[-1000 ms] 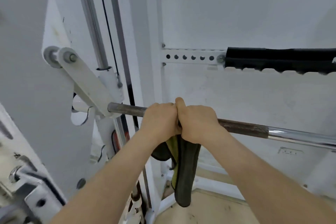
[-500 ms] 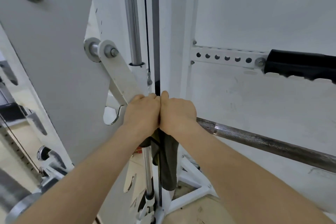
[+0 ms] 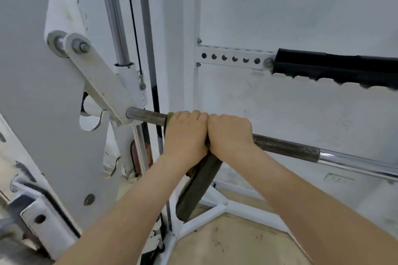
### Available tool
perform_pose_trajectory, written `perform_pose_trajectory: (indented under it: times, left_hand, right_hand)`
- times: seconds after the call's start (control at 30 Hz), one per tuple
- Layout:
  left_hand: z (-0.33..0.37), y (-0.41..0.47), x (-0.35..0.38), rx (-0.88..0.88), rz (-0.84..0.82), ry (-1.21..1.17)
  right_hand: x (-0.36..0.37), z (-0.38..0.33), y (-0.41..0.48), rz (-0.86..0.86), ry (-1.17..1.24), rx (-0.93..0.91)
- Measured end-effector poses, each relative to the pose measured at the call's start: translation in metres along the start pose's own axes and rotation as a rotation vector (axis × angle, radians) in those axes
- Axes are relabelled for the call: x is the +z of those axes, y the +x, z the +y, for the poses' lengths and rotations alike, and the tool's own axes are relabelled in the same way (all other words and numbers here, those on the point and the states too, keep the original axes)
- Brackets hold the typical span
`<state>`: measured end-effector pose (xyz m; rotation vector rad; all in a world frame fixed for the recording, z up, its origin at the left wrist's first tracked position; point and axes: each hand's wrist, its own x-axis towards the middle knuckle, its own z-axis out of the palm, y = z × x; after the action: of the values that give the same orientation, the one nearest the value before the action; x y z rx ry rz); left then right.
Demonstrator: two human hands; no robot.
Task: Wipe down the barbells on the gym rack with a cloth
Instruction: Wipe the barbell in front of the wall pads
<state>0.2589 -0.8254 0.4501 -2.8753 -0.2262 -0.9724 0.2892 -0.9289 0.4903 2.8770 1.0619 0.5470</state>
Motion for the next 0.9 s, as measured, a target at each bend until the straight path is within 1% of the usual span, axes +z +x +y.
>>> perform_pose_trajectory:
  times: [0.07,0.13,0.23,0.3,0.4,0.6,0.7,0.77,0.9]
  left_hand:
    - [0.053,0.001,-0.001,0.087,0.027,-0.046]
    - [0.088,0.000,-0.003,0.173,0.063,-0.085]
    - [0.093,0.002,-0.002,0.234,0.078,-0.081]
    - [0.074,0.001,-0.001,0.233,0.066,-0.084]
    - [0.027,-0.002,-0.001,0.221,0.007,-0.049]
    - [-0.073,-0.002,-0.007,0.066,-0.081,0.037]
    - [-0.115,-0.004,-0.002,0.005,-0.036,0.120]
    - [-0.127,-0.005,0.002,-0.040,-0.010,0.115]
    - [-0.121,-0.006,0.002,-0.055,-0.051,0.044]
  right_hand:
    - [-0.003,0.044,-0.030,-0.053,-0.082,0.101]
    - [-0.008,0.074,-0.054,-0.101,-0.143,0.177]
    - [-0.013,0.081,-0.063,-0.120,-0.192,0.178]
    - [-0.014,0.065,-0.057,-0.112,-0.182,0.136]
    - [-0.009,0.027,-0.036,-0.039,-0.097,0.067]
    - [0.004,-0.053,0.033,-0.001,0.029,-0.069]
    - [0.008,-0.090,0.062,0.029,0.096,-0.110]
    - [0.009,-0.101,0.075,0.012,0.141,-0.109]
    - [0.007,-0.097,0.071,0.003,0.065,-0.137]
